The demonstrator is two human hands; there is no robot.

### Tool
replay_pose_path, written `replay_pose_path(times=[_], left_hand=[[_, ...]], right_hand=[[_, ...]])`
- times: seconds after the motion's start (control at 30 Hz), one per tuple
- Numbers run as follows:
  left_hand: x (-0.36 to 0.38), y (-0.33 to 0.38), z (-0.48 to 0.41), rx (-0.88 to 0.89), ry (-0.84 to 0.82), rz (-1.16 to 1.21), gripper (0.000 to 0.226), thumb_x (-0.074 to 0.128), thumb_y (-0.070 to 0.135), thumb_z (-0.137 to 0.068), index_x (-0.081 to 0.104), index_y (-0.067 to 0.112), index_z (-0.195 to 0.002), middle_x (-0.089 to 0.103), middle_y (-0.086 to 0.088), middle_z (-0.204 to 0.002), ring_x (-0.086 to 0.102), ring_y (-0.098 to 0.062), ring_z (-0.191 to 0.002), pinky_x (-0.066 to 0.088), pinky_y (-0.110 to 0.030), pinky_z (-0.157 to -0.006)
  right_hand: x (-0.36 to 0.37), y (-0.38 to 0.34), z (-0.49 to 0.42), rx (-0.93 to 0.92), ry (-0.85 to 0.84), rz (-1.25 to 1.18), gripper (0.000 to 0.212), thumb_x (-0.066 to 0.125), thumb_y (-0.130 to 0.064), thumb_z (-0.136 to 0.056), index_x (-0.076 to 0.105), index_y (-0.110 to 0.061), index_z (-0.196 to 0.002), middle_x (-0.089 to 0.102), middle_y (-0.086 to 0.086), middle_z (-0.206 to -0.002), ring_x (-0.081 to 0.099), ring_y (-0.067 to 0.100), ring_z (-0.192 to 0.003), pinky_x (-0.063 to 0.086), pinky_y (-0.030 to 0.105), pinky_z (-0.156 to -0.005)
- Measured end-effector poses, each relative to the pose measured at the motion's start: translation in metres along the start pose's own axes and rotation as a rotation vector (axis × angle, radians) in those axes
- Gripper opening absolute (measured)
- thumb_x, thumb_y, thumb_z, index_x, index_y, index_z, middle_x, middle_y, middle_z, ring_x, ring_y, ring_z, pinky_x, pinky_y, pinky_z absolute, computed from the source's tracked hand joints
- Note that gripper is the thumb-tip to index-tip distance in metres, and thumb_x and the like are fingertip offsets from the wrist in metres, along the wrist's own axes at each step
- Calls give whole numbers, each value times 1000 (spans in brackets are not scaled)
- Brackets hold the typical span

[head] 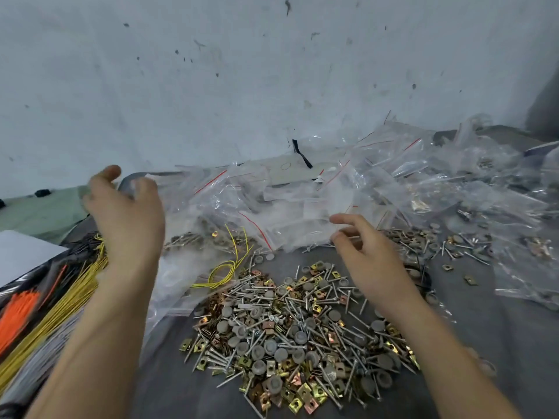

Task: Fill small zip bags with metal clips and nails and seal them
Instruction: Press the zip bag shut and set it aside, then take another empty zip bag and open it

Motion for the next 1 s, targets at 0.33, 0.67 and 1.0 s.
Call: replay_pose_path(times=[0.33, 0.67, 1.0], left_hand=[[101, -49, 78, -79, -701, -386, 40, 50, 27, -96, 46, 10, -61, 49, -13, -60, 54, -29, -59, 54, -46, -72], [131, -45, 85, -163, -559, -179, 31, 53, 24, -98, 55, 7, -72, 57, -14, -69, 55, -29, -68, 52, -45, -72], [71, 19, 144, -139, -783, 551, 25, 51, 31, -101, 73, 23, -92, 73, -9, -101, 70, -17, -89, 56, -25, -69]], right_hand=[[-5, 16, -5, 50, 7, 21, 21, 50, -30, -103, 57, -43, -118, 60, -19, -106, 58, 0, -82, 43, 3, -61], [-23, 18, -2, 63, 25, 20, 20, 49, -32, -103, 58, -42, -117, 60, -19, -107, 57, -8, -89, 43, 16, -69], [-35, 14, 1, 396, 81, -524, 32, 55, -56, -94, 61, -34, -116, 73, -4, -112, 74, 10, -87, 58, 35, -78]])
Point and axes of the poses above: each hand's wrist, its own z-axis away from the middle knuckle, its own x-axis out of the palm, y = z × x, the point moved 3 cm from there along -z, towards the middle knuckle
